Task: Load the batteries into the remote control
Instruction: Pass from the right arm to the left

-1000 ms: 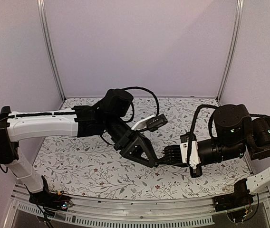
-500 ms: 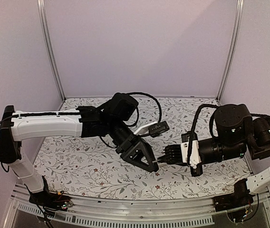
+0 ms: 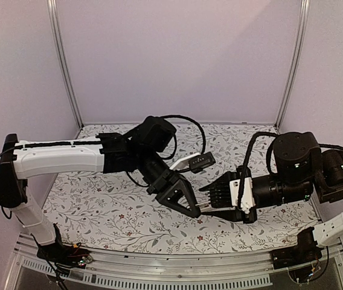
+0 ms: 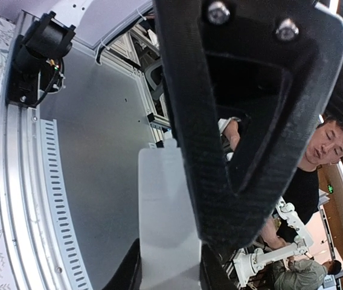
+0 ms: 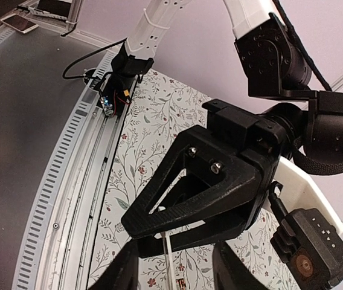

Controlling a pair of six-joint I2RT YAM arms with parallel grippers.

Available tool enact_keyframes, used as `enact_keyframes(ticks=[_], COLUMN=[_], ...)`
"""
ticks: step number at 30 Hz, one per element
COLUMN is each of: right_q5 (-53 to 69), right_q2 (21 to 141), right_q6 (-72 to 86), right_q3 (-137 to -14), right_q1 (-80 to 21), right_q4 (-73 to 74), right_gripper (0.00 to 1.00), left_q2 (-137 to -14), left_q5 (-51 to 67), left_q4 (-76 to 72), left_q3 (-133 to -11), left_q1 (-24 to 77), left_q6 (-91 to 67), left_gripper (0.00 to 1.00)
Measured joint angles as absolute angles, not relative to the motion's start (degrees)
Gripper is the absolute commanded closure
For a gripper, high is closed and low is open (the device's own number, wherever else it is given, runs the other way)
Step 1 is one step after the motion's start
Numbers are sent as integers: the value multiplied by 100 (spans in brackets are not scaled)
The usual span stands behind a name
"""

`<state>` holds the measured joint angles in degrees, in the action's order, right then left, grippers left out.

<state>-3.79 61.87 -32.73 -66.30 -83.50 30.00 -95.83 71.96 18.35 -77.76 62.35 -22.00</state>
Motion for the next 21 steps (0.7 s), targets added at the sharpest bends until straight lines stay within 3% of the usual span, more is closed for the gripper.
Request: enact_keyframes(ticks=[5, 7, 13, 18, 21], right_q5=[-652, -869, -932, 148, 1037], right_q2=[6086, 5972, 5706, 5555, 5623], right_q6=[-3098, -2943, -2141, -760, 143], right_q3=[-6475, -6305, -6108, -6084, -5948], right_q1=[-8350, -8348, -7710, -5909, -4978], right_q4=[2836, 2714, 2530, 2340, 2174], right_gripper=[10, 2, 3, 8, 19], left_q2=[-9535, -9454, -9168, -8954, -8785], left_q5=[7004, 6845, 6003, 4543, 3450], left_q4=[1837, 1782, 1765, 2178, 2351], left_q3=[-7765, -7714, -7533, -7500, -7360], left_q1=[6123, 6016, 5564, 5398, 5437], left_q6=[-2112, -2104, -1815, -1011, -429], left_gripper=[89, 89, 89, 90, 91])
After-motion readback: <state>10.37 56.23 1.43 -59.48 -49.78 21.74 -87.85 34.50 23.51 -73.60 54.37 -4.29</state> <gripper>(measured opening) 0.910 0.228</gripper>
